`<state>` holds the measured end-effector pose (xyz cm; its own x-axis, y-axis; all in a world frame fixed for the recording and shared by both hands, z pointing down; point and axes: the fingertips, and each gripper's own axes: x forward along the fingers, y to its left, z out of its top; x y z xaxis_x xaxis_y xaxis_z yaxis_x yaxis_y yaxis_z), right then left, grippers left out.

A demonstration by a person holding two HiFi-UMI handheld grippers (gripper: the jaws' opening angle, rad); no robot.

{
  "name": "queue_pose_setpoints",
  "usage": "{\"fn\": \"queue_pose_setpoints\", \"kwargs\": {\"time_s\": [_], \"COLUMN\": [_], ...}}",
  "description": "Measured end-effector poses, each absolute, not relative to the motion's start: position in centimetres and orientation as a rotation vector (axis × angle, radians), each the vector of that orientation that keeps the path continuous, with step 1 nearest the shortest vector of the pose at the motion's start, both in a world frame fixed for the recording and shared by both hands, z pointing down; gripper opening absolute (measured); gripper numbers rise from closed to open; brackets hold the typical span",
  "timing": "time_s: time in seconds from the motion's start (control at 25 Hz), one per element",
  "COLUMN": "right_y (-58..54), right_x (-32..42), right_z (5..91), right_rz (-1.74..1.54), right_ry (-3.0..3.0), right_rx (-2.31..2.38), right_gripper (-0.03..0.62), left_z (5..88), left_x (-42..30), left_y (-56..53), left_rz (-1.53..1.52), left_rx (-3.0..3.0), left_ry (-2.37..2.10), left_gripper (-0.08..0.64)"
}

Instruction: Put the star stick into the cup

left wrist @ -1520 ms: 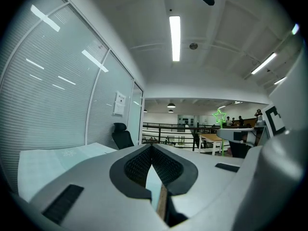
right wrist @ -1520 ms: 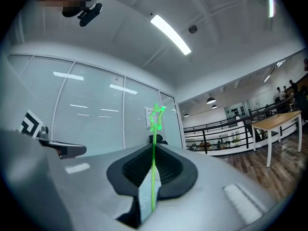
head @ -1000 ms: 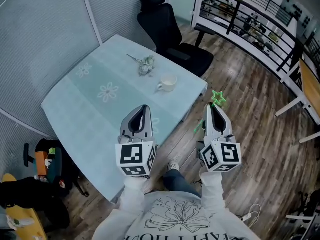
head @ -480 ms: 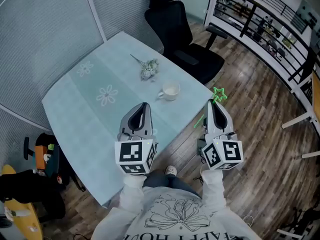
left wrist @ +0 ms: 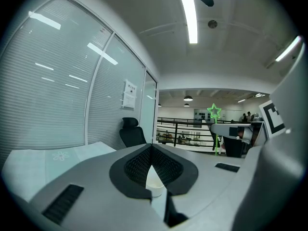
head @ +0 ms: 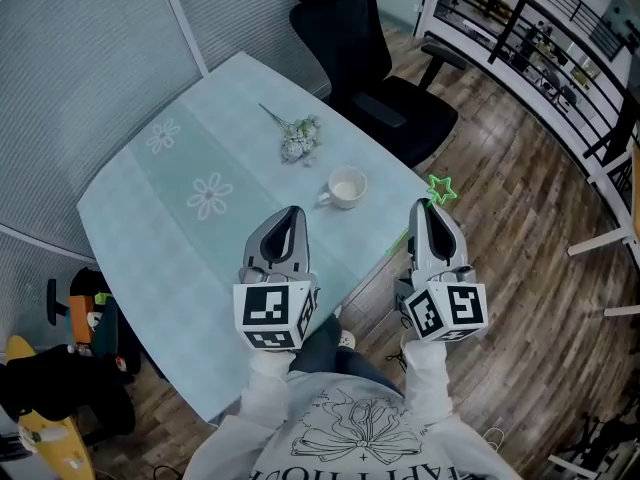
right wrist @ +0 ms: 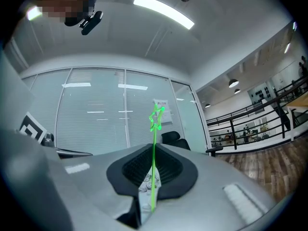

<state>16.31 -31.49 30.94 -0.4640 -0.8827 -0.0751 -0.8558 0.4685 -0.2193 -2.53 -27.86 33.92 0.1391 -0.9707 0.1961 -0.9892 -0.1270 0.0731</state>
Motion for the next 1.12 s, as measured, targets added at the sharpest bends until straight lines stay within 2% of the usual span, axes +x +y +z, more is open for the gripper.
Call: {"fn": "queue_pose_setpoints", "kwargs": {"time_s": [0.44,1.12], "right_y": [-39.4,-47.5], "right_x": [12.9,8.4], "right_z": [32.8,38.1], "right_rz": [-0.216,-0.279], "right_ry": [2.553,2.608], "right_rx": [-1.513,-1.485], "right_gripper": [0.023,0.023], "left_z": [38.6,46.2], "left_x": [-4.6,-6.2], "left_y": [-35.6,-41.5], "left_rz": [0.19,0.296], "left_rx": [2.2,2.123], "left_ry": [-1.841,-1.732], "left_gripper": [0.006,0.006]}}
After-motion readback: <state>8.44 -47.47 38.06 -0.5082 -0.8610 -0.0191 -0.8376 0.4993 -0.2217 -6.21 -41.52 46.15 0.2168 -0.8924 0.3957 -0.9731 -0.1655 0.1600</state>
